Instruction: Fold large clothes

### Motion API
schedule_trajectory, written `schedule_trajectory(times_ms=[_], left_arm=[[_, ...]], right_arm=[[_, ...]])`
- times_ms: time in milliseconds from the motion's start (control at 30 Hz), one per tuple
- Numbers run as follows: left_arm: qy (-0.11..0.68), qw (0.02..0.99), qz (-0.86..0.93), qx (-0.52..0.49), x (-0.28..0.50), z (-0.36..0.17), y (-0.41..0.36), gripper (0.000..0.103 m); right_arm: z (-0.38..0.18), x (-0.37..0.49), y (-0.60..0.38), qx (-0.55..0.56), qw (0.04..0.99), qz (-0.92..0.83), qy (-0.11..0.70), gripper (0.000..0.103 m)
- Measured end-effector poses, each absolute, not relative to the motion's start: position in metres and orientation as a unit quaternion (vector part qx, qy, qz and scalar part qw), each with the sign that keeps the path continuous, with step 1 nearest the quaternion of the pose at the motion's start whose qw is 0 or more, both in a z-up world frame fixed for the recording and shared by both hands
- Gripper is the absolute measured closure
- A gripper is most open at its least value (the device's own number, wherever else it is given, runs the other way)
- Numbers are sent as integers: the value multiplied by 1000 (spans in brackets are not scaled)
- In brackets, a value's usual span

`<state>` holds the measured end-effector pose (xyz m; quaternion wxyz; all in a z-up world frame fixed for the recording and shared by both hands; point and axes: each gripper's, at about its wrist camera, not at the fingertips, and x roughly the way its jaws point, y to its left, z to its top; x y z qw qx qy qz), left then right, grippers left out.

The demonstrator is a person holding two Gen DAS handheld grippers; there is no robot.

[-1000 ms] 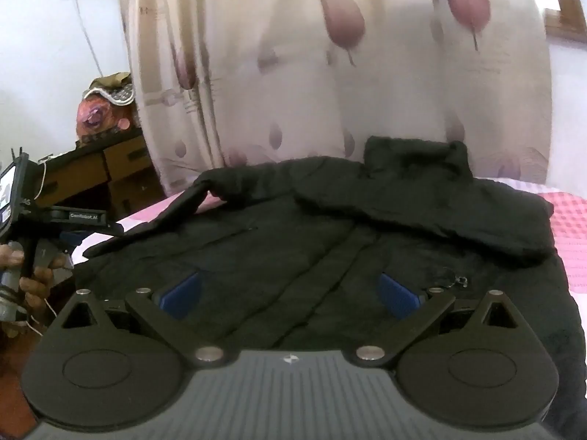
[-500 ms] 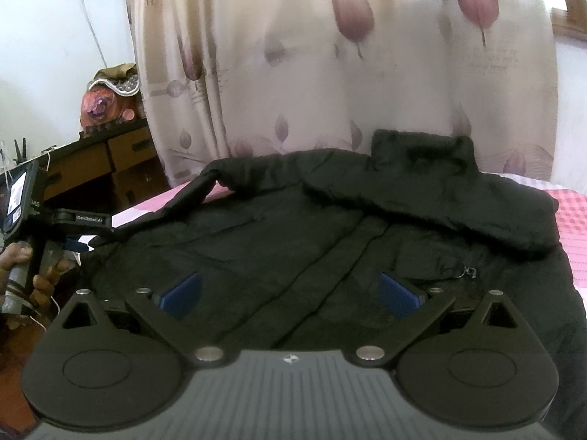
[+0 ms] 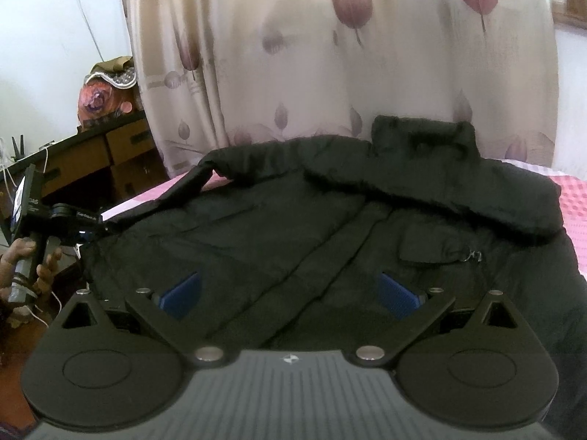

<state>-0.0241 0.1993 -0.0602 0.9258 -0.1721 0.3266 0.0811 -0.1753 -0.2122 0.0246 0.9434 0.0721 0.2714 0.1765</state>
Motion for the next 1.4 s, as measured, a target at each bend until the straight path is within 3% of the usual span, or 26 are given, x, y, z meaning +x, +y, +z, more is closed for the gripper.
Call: schedule_trajectory(times_ms=[533, 633, 700, 867, 1133, 1167, 1233, 1267, 1300, 1400], left_arm=[[317, 913, 237, -105, 90, -45, 263, 70], [297, 916, 248, -108, 80, -35, 260, 49], [276, 924, 246, -99, 68, -26, 248, 22], [238, 949, 182, -94, 41, -4, 206, 3], [237, 966, 48, -97, 38, -16, 121, 2], [240, 966, 43, -87, 39, -23, 113, 2], [248, 965, 35, -70, 43, -36, 100, 2], [253, 965, 36, -64, 44, -42, 96, 2], [256, 964, 40, -59, 43, -46, 97, 3], [258, 963, 43, -59, 42, -55, 98, 3]], right_arm=[[26, -162, -196, 43, 942, 174, 285, 0], [36, -149, -194, 12, 948, 175, 266, 0], [42, -134, -191, -12, 951, 173, 255, 0], [41, -74, -176, -82, 958, 156, 226, 0], [-18, 47, -126, -231, 939, 64, 247, 1], [-25, 58, -124, -244, 935, 58, 252, 7], [-36, 76, -122, -271, 926, 51, 260, 37], [-40, 86, -126, -283, 918, 45, 275, 72], [-39, 92, -134, -280, 915, 40, 288, 91], [-13, 89, -182, -221, 938, 25, 267, 91]])
